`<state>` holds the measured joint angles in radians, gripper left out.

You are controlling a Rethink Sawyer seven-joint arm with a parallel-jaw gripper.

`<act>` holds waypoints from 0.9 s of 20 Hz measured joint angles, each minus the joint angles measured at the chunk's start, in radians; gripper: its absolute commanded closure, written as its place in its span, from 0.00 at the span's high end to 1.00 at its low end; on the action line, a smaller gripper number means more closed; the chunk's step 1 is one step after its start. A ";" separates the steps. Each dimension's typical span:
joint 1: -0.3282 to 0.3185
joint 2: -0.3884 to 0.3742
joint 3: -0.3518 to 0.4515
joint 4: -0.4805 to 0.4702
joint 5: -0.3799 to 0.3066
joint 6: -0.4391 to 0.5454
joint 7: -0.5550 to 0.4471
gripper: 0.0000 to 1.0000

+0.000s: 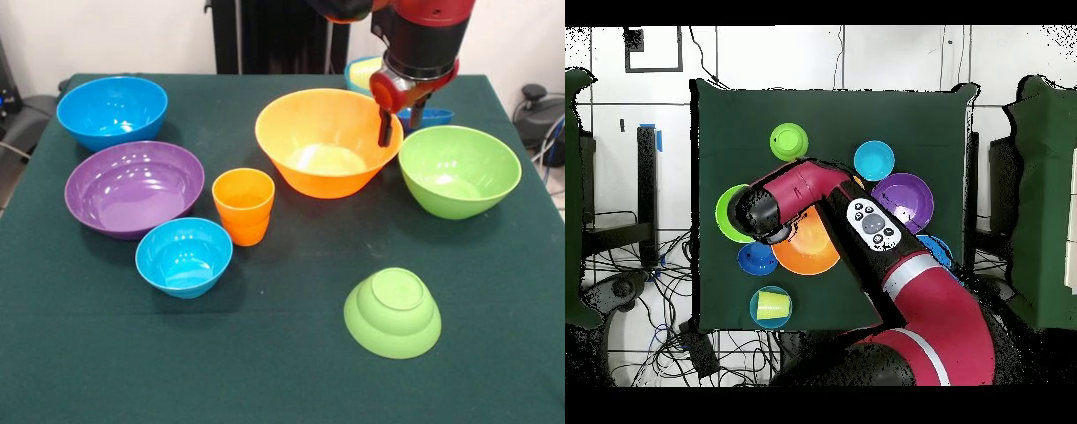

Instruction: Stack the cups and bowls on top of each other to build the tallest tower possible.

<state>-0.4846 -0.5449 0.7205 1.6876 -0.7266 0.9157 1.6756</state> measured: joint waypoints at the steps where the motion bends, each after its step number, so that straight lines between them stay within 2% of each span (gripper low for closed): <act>1: 0.000 0.000 0.000 0.002 0.000 0.000 0.000 1.00; 13: -0.017 -0.024 0.000 0.004 0.001 0.007 0.000 1.00; 18: -0.020 -0.054 0.001 0.003 0.004 0.052 0.000 1.00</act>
<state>-0.5048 -0.5986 0.7213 1.6903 -0.7224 0.9675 1.6752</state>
